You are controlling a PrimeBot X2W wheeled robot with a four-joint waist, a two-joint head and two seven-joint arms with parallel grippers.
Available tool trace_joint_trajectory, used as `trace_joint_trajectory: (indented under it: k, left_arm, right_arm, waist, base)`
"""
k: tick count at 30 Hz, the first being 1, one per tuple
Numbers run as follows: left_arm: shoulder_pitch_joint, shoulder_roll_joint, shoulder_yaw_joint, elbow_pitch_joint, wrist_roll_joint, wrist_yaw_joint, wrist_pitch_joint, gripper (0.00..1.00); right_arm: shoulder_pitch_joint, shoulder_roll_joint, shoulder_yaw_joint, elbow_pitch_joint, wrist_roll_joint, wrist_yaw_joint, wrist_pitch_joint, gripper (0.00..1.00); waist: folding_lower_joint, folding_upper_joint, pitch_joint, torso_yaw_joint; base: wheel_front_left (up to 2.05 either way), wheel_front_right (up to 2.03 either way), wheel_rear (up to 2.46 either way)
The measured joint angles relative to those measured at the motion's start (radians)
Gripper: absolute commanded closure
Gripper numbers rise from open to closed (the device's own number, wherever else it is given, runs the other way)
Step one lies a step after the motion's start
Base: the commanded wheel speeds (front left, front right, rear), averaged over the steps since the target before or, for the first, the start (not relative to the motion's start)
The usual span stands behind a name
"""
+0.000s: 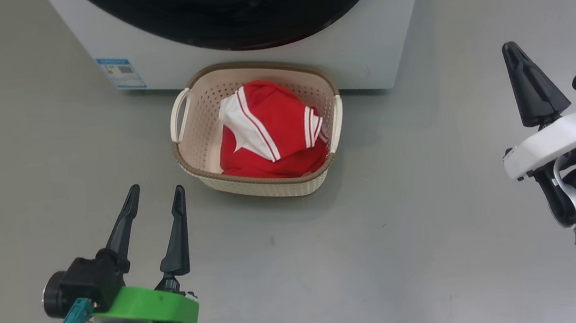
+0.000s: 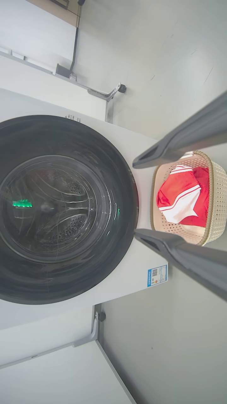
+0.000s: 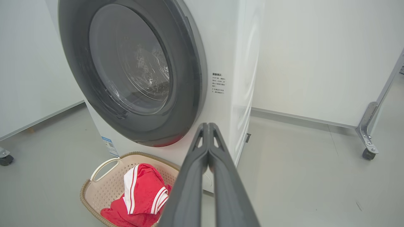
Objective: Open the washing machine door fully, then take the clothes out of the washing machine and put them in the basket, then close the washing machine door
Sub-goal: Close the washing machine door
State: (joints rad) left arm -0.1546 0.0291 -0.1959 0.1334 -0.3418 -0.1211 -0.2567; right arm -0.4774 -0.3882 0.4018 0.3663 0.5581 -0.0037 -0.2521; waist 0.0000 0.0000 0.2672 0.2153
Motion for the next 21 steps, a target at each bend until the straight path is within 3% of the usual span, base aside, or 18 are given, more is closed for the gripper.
trace_joint_trajectory:
  k: [7,16,17,18,19,21]
  left_arm:
    - [0.042,0.002,0.029,0.014,0.001,0.0,0.0,0.0]
    - [0.107,0.005,0.066,0.019,0.004,0.0,0.0,0.0]
    - [0.108,0.005,0.069,0.019,0.003,0.0,0.0,0.0]
    - [0.111,0.005,0.071,0.019,0.003,0.0,0.0,0.0]
    - [0.115,0.005,0.075,0.02,0.003,0.0,0.0,0.0]
    - [0.138,0.005,0.09,0.02,0.003,0.0,0.0,0.0]
  right_arm:
    - [0.156,0.021,-0.085,-0.065,0.013,-0.043,0.0,1.0]
    - [0.352,0.051,-0.165,-0.148,0.008,-0.07,0.0,1.0]
    - [0.37,0.054,-0.179,-0.155,0.003,-0.071,0.0,0.72]
    - [0.388,0.057,-0.191,-0.163,-0.001,-0.072,0.0,0.11]
    - [0.404,0.061,-0.199,-0.172,-0.009,-0.079,0.0,0.0]
    - [0.437,0.076,-0.211,-0.199,-0.022,-0.08,0.0,0.0]
  waist:
    - [0.0,0.0,-0.075,-0.079]
    - [-0.0001,0.0,-0.157,-0.149]
    - [0.0,0.0,-0.165,-0.154]
    - [0.0,0.0,-0.172,-0.158]
    - [-0.0001,0.0,-0.18,-0.163]
    - [-0.0001,0.0,-0.198,-0.176]
  base:
    - [0.0,0.0,0.0]
    - [0.0,0.0,0.0]
    - [0.0,0.0,0.0]
    - [0.0,0.0,0.0]
    - [0.0,0.0,0.0]
    - [0.0,0.0,0.0]
